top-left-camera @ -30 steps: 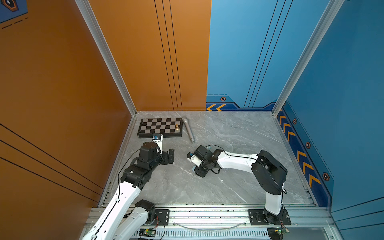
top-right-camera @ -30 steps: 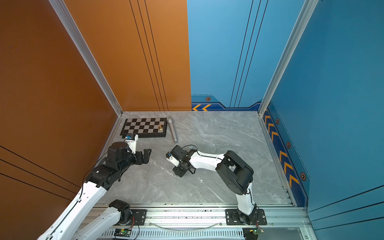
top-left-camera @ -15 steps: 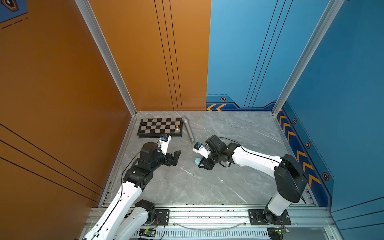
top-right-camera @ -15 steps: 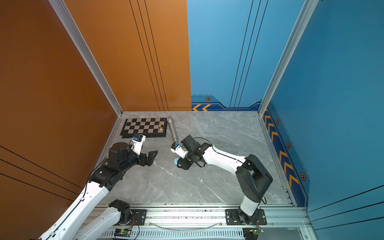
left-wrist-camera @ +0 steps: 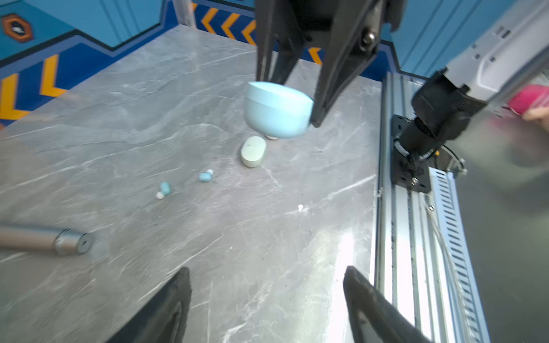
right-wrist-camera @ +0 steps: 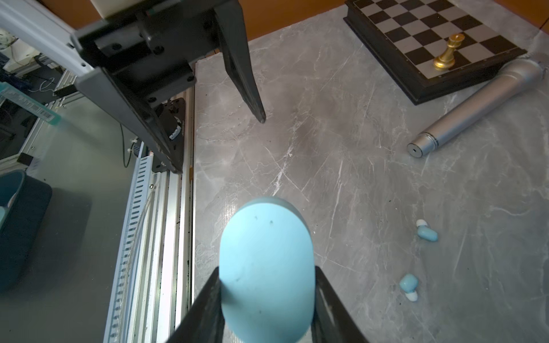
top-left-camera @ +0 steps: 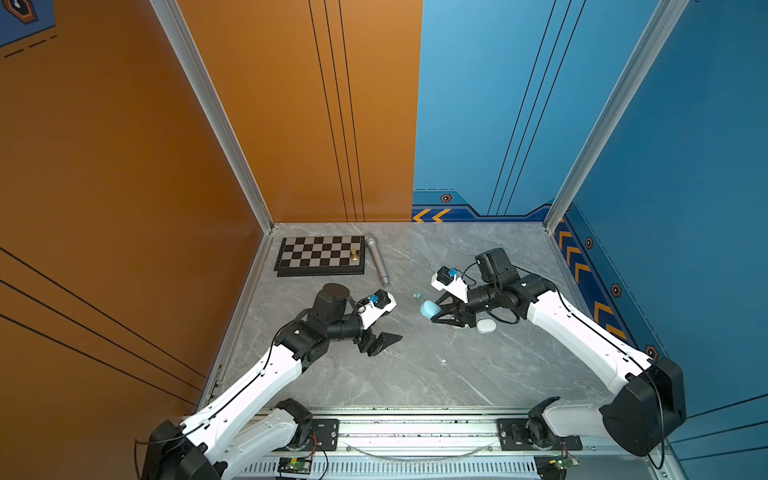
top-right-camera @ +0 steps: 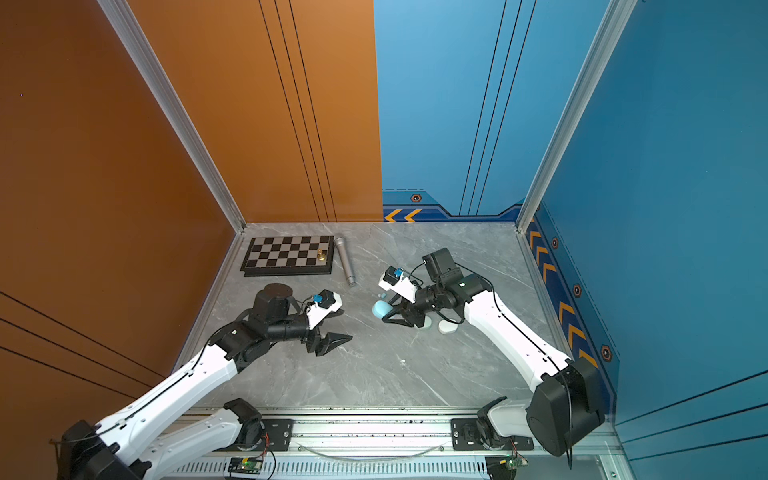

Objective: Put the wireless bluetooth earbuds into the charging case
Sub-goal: 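Lift the pale-blue case with the right gripper and carry it toward the left gripper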

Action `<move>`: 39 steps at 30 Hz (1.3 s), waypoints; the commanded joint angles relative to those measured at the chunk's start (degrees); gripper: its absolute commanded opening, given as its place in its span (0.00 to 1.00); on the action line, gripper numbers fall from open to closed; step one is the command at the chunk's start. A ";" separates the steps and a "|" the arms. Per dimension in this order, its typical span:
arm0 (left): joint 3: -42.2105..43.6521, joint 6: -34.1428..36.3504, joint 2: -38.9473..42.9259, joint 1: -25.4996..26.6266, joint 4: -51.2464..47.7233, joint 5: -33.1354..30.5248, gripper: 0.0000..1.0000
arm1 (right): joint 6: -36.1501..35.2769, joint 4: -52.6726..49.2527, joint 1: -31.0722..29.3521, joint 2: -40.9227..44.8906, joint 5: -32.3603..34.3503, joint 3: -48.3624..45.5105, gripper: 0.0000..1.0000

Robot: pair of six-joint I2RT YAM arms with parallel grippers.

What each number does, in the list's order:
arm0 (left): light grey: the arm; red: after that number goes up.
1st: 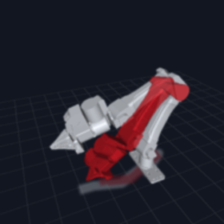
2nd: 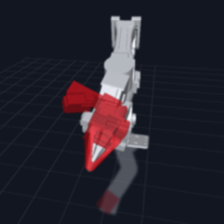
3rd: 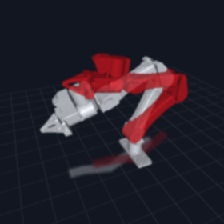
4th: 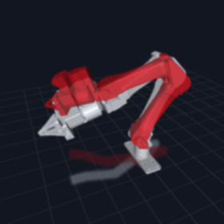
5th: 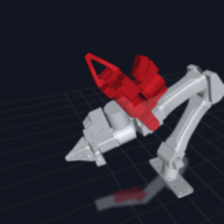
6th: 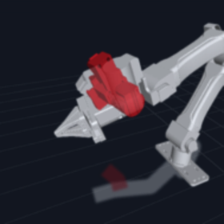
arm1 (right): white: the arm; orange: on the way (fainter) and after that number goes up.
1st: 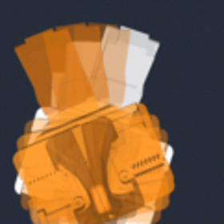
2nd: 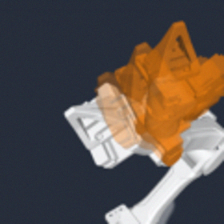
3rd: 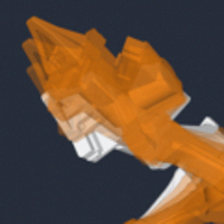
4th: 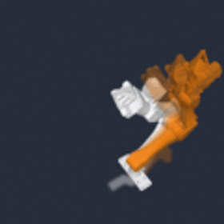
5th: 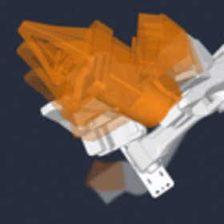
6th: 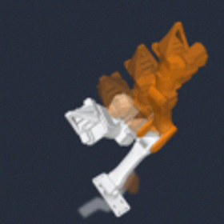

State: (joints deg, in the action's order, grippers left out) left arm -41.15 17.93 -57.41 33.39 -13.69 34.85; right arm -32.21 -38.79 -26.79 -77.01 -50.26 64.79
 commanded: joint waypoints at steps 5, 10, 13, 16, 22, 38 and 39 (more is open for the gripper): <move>-5.00 7.00 -7.48 6.16 6.58 2.61 0.75 | -10.23 -12.41 0.07 0.86 -5.11 1.90 0.25; -7.80 7.98 -11.88 8.24 7.82 4.08 0.70 | -10.42 -12.48 -0.72 2.00 -4.85 1.83 0.25; -8.66 8.20 -13.16 8.50 8.35 4.94 0.69 | -10.44 -12.37 -1.44 2.07 -4.26 1.85 0.24; -9.12 8.85 -13.69 8.53 8.41 6.11 0.69 | -10.64 -12.30 -2.49 1.85 -3.11 2.21 0.24; -8.96 9.71 -13.49 8.54 8.24 6.81 0.64 | -10.25 -12.22 -4.58 0.92 -0.86 3.43 0.24; -8.36 9.93 -12.53 9.43 7.97 5.83 0.51 | -10.65 -12.06 -5.99 -1.03 3.79 4.27 0.23; -8.37 9.95 -12.55 9.44 7.93 5.70 0.52 | -10.85 -12.09 -6.03 -0.97 4.09 4.25 0.23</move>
State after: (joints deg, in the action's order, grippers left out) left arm -48.56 27.20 -70.87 41.80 -6.15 39.92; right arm -41.52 -49.50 -31.94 -77.17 -49.08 68.10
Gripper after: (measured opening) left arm 0.518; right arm 0.422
